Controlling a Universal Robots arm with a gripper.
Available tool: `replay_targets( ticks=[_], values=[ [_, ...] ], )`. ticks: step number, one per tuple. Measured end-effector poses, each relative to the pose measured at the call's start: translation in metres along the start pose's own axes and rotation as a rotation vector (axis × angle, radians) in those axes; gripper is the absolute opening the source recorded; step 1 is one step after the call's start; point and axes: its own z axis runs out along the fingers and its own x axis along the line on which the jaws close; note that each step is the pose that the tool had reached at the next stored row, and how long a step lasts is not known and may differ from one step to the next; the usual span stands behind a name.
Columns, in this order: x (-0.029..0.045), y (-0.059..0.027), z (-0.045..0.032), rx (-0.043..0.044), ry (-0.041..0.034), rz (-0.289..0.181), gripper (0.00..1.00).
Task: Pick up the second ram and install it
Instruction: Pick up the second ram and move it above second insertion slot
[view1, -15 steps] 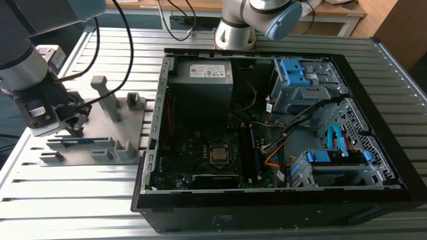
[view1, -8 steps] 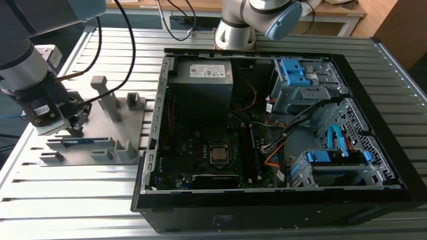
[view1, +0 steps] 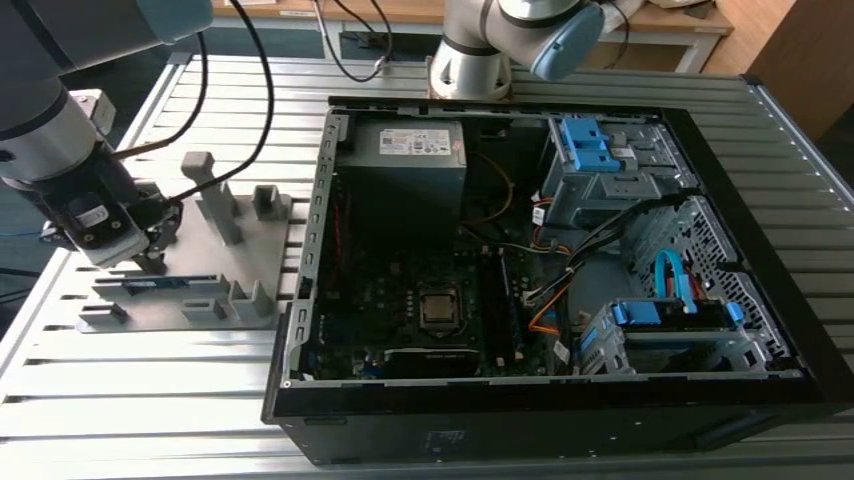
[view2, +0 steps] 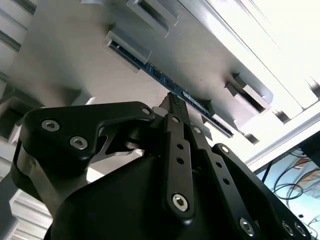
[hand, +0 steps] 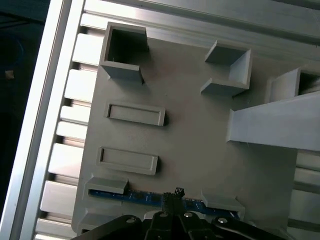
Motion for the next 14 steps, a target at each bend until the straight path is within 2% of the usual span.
replay_targets(
  ticks=[9,14],
  values=[
    [0.0000,0.0000,0.0000,-0.0022,0.0040,-0.095,0.10],
    [0.0000,0.0000,0.0000,-0.0036,0.0049,-0.122,0.10]
  ],
)
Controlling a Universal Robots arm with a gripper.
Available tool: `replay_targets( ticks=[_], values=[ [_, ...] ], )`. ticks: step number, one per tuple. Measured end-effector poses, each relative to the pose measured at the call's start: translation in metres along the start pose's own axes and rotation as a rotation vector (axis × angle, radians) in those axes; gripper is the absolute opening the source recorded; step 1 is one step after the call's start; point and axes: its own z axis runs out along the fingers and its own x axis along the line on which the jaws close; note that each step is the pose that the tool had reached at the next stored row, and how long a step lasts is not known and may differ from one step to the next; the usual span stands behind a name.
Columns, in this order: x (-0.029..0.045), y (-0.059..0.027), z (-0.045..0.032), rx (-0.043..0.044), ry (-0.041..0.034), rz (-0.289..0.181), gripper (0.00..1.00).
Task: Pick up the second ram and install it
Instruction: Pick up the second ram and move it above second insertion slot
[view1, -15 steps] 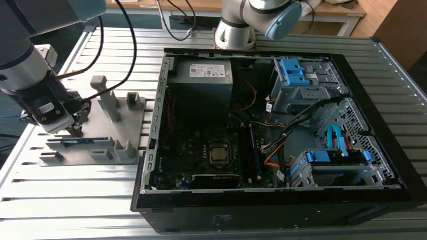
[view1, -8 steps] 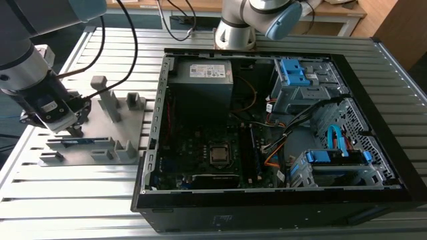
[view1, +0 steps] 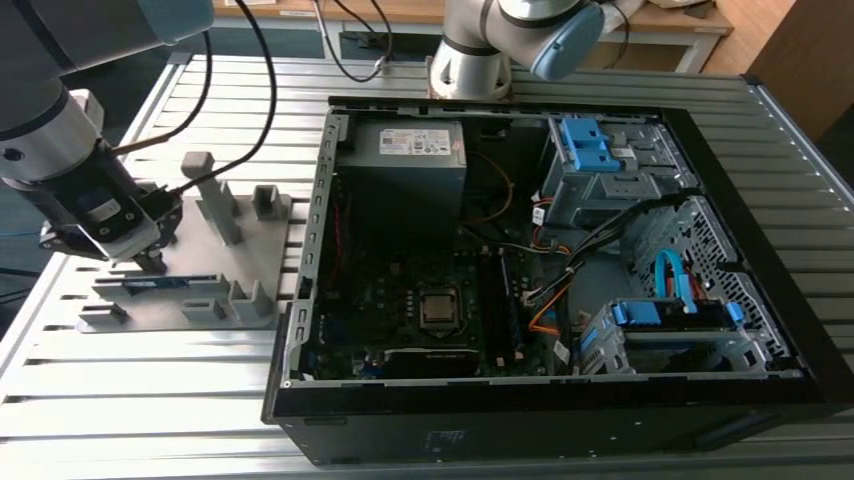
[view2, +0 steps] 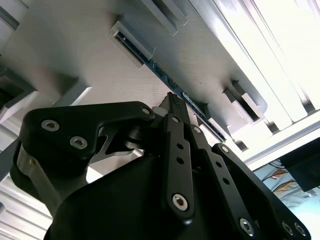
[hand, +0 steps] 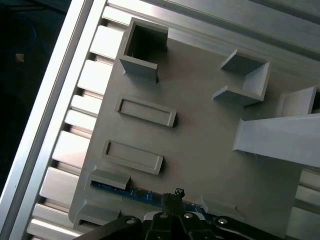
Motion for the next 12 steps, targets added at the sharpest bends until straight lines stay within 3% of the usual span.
replay_targets(
  ticks=[8,12],
  values=[
    [0.0000,0.0000,0.0000,-0.0005,0.0009,-0.018,0.10],
    [0.0000,0.0000,0.0000,-0.0012,0.0024,-0.053,0.10]
  ],
)
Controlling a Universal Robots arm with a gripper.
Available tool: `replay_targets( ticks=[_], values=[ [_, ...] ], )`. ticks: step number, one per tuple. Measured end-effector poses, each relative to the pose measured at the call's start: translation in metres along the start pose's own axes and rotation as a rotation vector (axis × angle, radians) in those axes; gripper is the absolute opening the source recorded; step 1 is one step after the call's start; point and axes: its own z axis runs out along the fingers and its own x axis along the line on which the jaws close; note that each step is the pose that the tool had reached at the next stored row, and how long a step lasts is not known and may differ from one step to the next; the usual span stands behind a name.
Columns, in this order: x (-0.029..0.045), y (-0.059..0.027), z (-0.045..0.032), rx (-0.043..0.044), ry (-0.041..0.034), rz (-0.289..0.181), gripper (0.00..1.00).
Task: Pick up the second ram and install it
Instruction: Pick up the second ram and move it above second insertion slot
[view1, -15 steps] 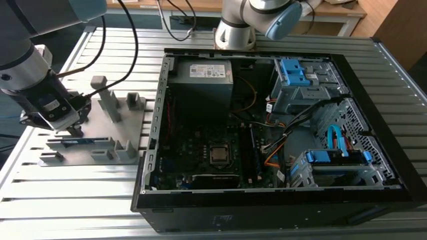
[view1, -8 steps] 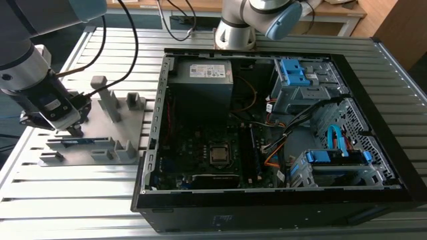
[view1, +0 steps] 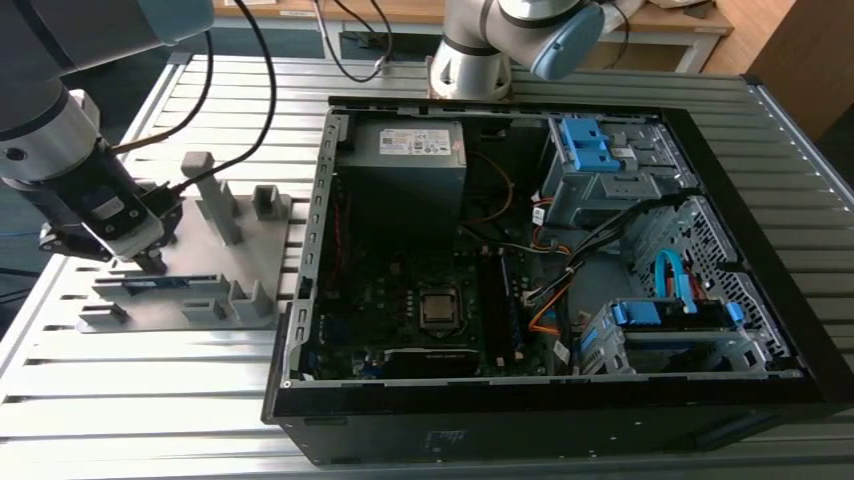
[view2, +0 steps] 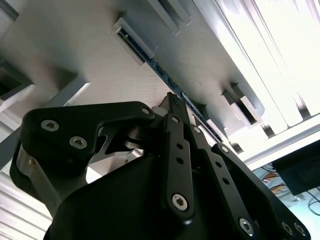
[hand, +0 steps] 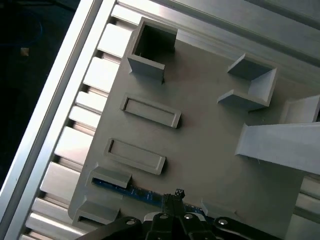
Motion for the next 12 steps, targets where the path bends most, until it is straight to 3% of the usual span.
replay_targets(
  ticks=[12],
  values=[
    [0.0003,0.0000,0.0007,-0.0010,0.0035,-0.073,0.10]
  ],
)
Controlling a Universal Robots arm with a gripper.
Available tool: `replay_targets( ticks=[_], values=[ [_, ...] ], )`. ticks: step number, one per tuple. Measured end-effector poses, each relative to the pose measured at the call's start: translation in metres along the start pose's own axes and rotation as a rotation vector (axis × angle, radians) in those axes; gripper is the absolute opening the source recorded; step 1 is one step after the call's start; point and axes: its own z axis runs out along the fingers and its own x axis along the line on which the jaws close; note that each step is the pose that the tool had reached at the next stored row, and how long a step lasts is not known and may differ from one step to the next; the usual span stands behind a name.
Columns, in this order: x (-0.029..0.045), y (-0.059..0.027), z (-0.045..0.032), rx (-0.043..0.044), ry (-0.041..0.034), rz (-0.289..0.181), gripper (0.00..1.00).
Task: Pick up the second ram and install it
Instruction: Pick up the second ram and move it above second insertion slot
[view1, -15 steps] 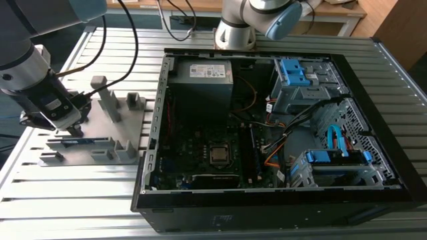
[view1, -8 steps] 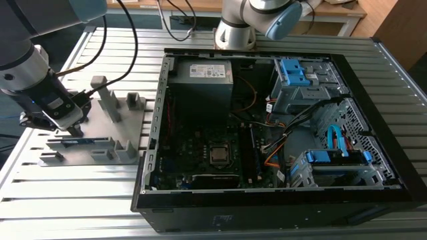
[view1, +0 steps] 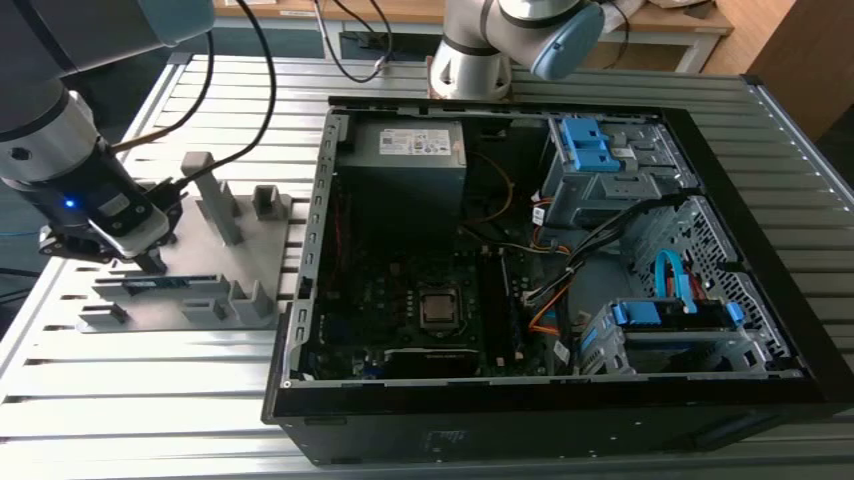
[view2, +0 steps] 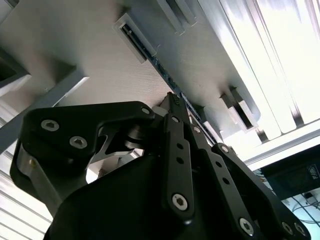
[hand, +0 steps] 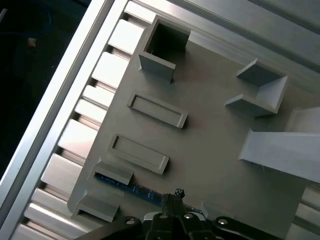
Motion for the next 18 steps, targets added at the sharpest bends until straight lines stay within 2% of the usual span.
replay_targets(
  ticks=[18],
  values=[
    [0.0000,0.0000,0.0003,-0.0018,0.0035,-0.079,0.10]
  ],
)
